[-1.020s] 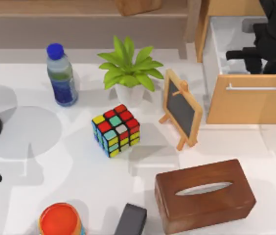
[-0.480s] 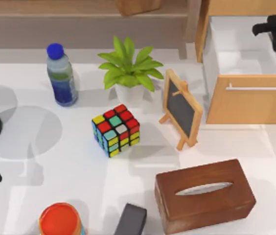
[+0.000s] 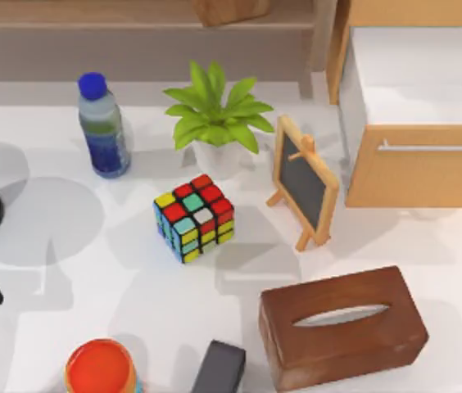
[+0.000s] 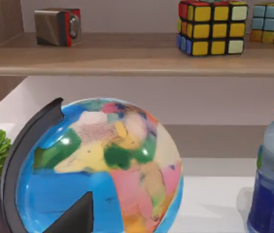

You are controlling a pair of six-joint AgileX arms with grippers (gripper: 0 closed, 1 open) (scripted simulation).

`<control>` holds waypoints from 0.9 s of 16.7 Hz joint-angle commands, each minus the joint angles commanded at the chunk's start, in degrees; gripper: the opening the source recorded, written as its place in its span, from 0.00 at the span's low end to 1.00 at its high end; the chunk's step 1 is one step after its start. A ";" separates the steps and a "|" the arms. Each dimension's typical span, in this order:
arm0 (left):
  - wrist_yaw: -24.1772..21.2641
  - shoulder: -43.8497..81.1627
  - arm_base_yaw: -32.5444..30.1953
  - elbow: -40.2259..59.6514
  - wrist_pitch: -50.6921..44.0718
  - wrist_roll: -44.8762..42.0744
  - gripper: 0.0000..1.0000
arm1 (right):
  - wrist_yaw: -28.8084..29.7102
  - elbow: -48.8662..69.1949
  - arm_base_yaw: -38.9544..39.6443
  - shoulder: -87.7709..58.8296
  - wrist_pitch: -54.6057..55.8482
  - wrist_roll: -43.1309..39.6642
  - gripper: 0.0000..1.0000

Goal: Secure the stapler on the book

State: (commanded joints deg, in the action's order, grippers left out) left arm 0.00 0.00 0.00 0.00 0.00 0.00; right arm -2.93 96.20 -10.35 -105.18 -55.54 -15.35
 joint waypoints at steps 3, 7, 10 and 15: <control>0.00 0.00 0.00 0.00 0.00 0.00 1.00 | -0.24 -7.96 -6.39 4.56 1.20 -3.90 0.00; 0.00 0.00 0.00 0.00 0.00 0.00 1.00 | -0.15 -19.13 -13.56 8.06 2.01 -8.64 0.00; 0.00 0.00 0.00 0.00 0.00 0.00 1.00 | 0.10 -26.38 -17.48 9.13 2.18 -11.42 0.00; 0.00 0.00 0.00 0.00 0.00 0.00 1.00 | 0.37 -32.03 -20.29 9.58 2.16 -13.42 0.00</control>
State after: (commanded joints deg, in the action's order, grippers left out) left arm 0.00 0.00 0.00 0.00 0.00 0.00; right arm -2.56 64.17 -30.63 -95.60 -53.38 -28.77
